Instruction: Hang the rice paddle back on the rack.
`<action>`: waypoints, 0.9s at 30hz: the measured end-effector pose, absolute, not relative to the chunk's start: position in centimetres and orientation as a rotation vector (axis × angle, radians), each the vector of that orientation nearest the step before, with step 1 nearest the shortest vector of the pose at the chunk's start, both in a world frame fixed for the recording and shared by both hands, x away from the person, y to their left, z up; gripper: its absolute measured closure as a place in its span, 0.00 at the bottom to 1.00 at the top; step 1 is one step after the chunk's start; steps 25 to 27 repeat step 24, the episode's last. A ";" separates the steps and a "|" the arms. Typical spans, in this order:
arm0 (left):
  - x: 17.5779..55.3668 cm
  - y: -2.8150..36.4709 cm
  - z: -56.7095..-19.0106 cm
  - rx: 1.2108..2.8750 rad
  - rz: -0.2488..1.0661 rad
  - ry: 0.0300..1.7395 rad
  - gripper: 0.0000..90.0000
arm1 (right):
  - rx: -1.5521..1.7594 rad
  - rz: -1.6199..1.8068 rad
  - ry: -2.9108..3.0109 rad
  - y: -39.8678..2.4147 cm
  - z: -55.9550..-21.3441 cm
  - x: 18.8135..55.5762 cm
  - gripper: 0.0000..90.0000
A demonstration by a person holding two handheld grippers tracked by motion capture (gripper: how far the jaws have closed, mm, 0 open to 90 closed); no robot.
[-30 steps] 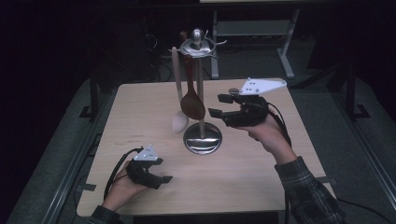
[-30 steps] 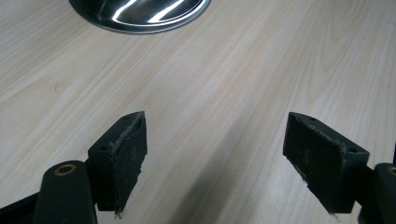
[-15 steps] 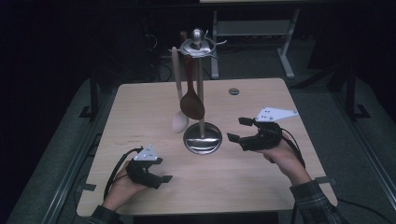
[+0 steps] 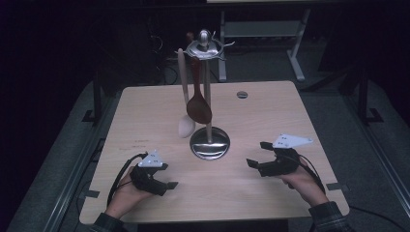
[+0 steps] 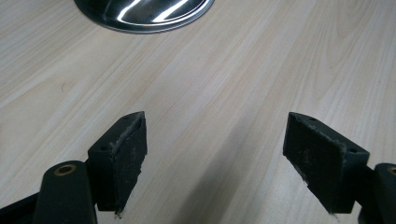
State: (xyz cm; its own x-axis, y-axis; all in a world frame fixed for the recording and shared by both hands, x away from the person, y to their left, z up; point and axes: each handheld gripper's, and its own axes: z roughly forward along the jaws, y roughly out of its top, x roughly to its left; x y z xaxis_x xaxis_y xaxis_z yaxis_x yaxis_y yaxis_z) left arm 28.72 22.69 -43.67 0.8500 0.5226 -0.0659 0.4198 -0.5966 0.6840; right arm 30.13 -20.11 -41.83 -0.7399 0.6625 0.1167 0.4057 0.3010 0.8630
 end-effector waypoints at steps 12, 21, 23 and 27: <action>28.8 22.7 -44.2 2.337 0.202 0.682 0.24 | 1.057 1.259 2.358 -21.4 -45.6 28.3 0.15; 28.9 22.7 -44.3 2.348 0.204 0.675 0.24 | 1.048 1.227 2.367 -21.5 -45.9 28.2 0.13; 28.9 22.6 -44.3 2.350 0.200 0.675 0.24 | 1.038 1.231 2.370 -21.5 -45.9 28.2 0.13; 28.9 22.6 -44.4 2.352 0.200 0.673 0.24 | 1.041 1.233 2.371 -21.5 -45.9 28.2 0.13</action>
